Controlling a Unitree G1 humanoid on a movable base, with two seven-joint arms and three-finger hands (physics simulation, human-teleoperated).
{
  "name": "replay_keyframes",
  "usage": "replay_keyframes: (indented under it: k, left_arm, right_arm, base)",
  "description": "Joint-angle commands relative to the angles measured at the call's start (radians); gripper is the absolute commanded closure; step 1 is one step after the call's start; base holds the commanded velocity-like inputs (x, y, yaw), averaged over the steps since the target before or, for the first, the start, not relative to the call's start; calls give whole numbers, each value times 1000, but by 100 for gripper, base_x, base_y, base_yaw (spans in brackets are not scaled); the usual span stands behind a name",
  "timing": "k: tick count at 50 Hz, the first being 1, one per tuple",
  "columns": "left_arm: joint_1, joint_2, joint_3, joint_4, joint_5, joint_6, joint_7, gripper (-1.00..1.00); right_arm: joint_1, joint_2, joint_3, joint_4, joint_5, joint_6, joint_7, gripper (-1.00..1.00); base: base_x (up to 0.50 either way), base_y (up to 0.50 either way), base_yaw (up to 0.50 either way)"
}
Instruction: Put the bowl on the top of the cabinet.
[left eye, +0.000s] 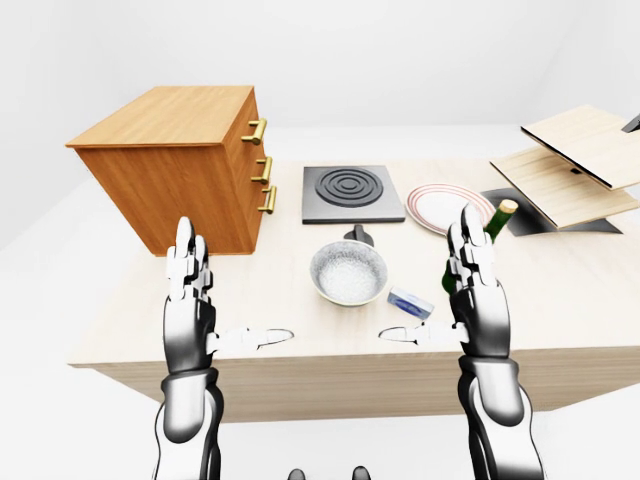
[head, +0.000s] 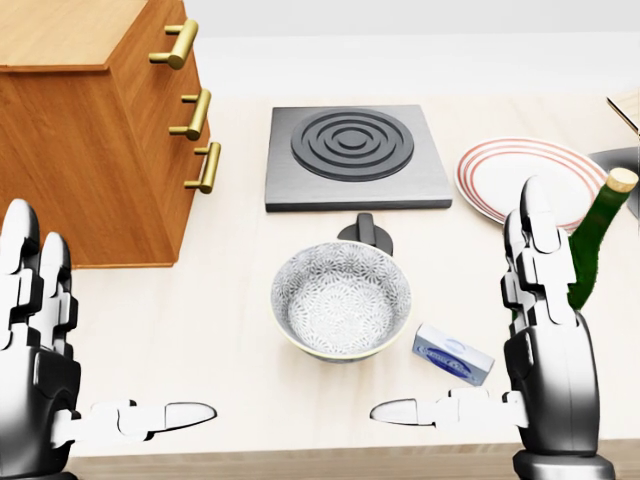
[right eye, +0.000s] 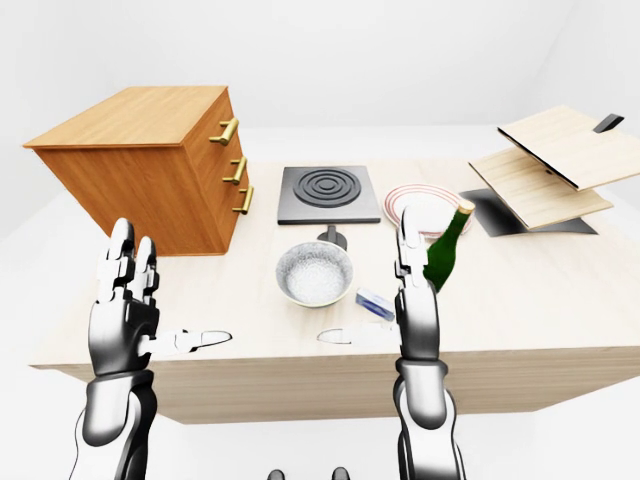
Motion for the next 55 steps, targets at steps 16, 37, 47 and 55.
replay_keyframes:
  k: [16, 37, 47, 55]
  left_arm:
    - [-11, 1, 6, 27, 0, 0, 5, -100]
    - [-5, 0, 3, 7, 1, 0, 4, -100]
    - [1, 0, -1, 3, 1, 0, 0, -100]
    - [2, 0, -1, 8, 0, 0, -1, -100]
  right_arm:
    - [-8, 0, -3, 22, 5, 0, -2, -100]
    - [-6, -1, -2, 22, 9, 0, 1, -100]
    - [-1, -1, 2, 20, 8, 0, 5, -100]
    - [-2, -1, 4, 30, 8, 0, 7, -100]
  base:
    - [0, 50, 0]
    - [0, 49, 0]
    - [0, 38, 0]
    - [0, 25, 0]
